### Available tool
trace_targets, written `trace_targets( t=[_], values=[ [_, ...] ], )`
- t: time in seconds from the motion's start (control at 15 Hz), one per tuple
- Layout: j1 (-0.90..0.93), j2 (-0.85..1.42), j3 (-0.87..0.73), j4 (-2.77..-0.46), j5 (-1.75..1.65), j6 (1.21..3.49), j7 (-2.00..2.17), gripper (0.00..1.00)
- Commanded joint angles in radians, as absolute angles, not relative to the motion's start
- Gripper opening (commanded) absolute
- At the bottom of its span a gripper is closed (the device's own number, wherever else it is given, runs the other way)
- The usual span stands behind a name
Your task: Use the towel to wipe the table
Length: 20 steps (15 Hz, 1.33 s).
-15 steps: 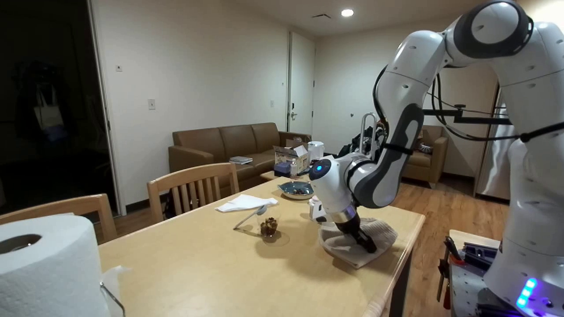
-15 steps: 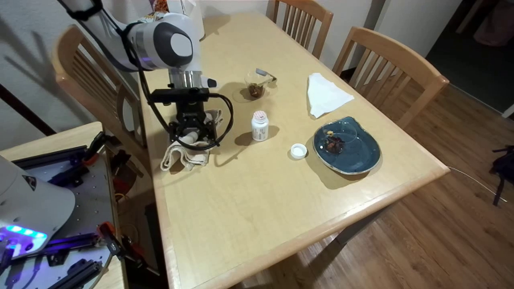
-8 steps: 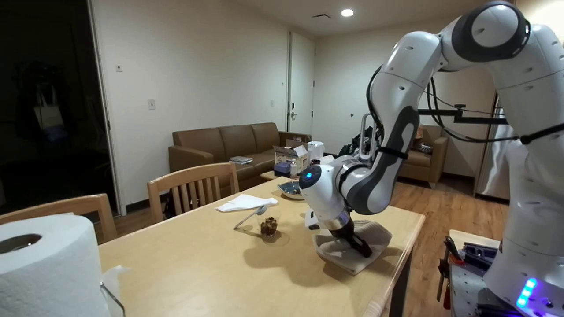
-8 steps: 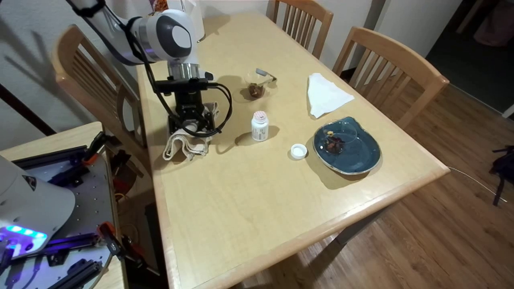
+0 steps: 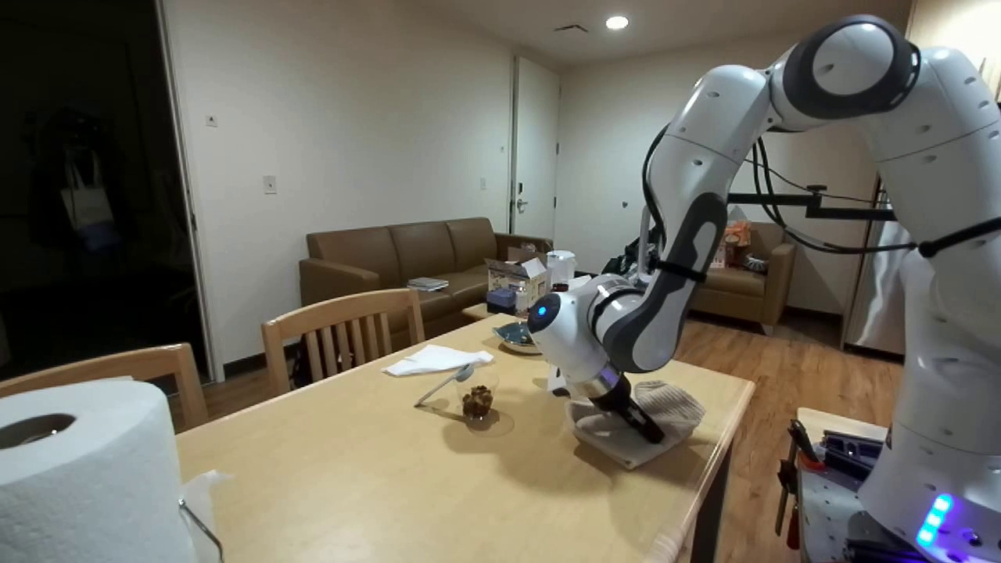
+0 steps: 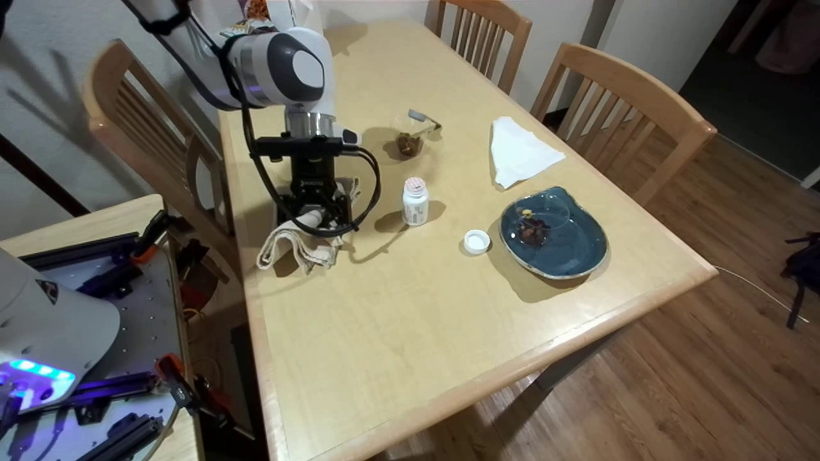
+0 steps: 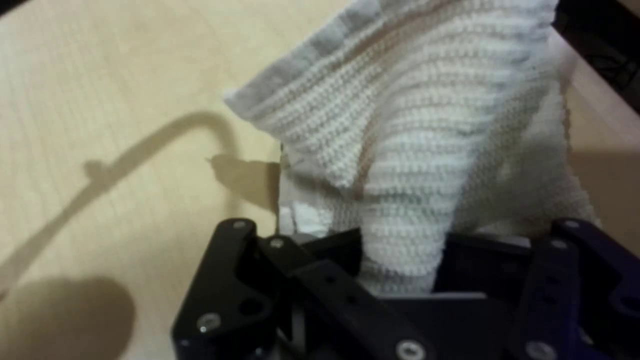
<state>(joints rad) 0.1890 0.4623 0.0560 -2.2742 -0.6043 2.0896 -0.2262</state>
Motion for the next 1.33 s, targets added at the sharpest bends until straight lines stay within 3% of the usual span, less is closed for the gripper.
trace_targets(
  t=[0.0,0.47,1.13,1.2,1.27],
  values=[
    [0.089,0.509,-0.009,-2.305,-0.608,2.117,-0.194,0.05],
    [-0.063,0.517,-0.086,-2.302,-0.554,2.121,-0.222,0.05],
    [-0.131,0.488,-0.076,-2.334,-0.431,2.252,-0.225,0.05],
    [-0.144,0.485,-0.069,-2.334,-0.392,2.250,-0.250,0.30],
    [-0.152,0.473,-0.068,-2.342,-0.362,2.264,-0.256,0.31]
  ],
)
